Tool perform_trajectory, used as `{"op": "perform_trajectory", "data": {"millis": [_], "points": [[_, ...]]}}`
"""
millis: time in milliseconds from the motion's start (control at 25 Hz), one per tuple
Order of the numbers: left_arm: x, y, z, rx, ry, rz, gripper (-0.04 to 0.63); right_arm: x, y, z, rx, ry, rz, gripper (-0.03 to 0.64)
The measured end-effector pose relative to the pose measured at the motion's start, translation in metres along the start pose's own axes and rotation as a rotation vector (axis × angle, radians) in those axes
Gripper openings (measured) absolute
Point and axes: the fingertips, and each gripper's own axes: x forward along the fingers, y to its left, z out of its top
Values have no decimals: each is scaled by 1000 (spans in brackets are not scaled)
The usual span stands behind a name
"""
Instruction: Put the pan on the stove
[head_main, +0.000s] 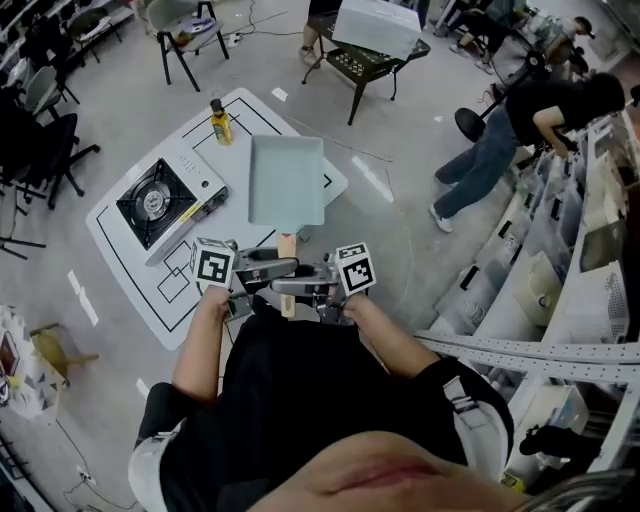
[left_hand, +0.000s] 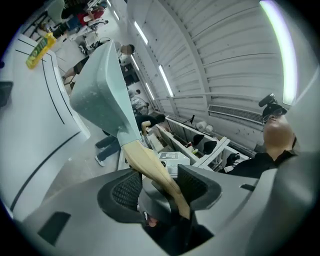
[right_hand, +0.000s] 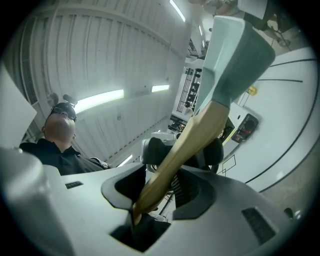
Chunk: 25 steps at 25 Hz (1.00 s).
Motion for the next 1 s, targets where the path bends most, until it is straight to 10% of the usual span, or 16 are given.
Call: {"op": "perform_trajectory", "data": {"millis": [1000], "points": [[-195,103,80,-127,-426,249,225,159,-111,57,190,441,210,169]]}}
